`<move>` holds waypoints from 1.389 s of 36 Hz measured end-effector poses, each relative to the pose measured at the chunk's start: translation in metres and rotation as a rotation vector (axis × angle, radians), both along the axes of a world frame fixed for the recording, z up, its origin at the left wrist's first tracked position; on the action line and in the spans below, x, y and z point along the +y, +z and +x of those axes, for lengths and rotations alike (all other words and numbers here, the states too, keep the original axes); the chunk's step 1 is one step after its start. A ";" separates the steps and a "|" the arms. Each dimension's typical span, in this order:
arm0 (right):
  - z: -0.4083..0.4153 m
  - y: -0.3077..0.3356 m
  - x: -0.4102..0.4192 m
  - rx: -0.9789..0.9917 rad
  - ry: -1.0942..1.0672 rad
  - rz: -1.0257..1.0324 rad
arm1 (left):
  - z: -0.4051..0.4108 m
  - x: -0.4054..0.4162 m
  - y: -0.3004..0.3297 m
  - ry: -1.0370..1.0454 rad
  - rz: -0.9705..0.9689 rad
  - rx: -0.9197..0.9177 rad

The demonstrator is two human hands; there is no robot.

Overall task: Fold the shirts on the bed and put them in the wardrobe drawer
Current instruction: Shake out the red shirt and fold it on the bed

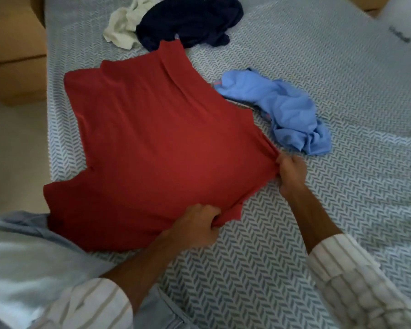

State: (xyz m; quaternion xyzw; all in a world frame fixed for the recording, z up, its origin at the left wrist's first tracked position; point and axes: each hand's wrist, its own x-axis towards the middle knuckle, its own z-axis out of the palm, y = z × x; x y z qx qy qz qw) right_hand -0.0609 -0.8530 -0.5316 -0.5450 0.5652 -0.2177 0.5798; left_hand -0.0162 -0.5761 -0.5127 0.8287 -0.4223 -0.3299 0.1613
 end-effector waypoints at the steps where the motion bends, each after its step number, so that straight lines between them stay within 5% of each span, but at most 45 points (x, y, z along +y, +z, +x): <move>1: -0.004 -0.003 0.000 -0.008 -0.017 0.053 | -0.001 -0.002 -0.001 -0.026 0.009 -0.005; 8: 0.019 0.021 -0.012 -0.017 0.237 0.355 | -0.004 -0.010 -0.006 -0.013 0.080 0.079; 18: 0.057 0.055 -0.046 0.135 0.531 0.394 | 0.010 -0.026 0.004 0.054 0.270 0.263; 26: 0.039 0.036 -0.081 -0.232 0.062 0.266 | 0.013 -0.030 0.004 0.070 0.308 0.271; 37: 0.058 0.044 -0.088 -0.073 0.333 0.281 | 0.012 -0.035 0.009 0.075 0.349 0.297; 45: 0.041 0.032 -0.139 -0.194 -0.094 -0.050 | 0.012 -0.035 0.011 0.090 0.348 0.306; 50: 0.027 0.010 -0.124 0.014 -0.097 -0.286 | 0.012 -0.036 0.012 0.078 0.355 0.308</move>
